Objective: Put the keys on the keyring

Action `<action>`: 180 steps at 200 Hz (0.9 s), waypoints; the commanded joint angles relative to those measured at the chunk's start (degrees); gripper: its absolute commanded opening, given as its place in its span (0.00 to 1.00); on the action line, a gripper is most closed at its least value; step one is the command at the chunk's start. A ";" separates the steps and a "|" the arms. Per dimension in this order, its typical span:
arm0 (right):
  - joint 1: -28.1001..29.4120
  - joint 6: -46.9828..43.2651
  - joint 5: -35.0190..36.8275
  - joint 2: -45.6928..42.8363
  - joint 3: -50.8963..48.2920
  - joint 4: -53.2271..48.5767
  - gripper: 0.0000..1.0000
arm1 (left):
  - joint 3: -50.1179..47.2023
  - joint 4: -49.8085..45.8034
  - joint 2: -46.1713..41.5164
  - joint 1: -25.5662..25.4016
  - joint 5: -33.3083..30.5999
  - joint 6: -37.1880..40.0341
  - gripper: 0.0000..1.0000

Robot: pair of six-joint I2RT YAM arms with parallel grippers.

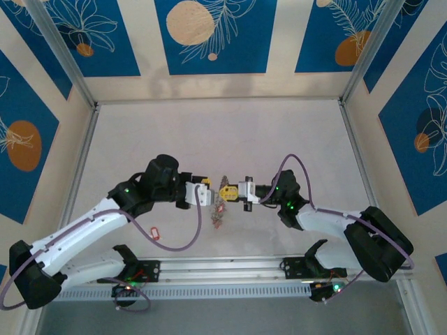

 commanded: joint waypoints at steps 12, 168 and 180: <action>-0.16 0.66 -3.70 0.10 1.75 4.40 0.00 | 0.13 3.27 0.44 0.55 3.99 -1.14 0.30; -0.51 -5.39 -1.30 -0.72 1.91 -3.64 0.00 | 5.77 -10.06 -1.29 6.34 -24.66 -51.60 0.66; -0.73 -5.51 -1.49 -0.62 2.20 -4.21 0.00 | 6.01 -15.87 -2.06 7.05 -28.92 -60.74 0.72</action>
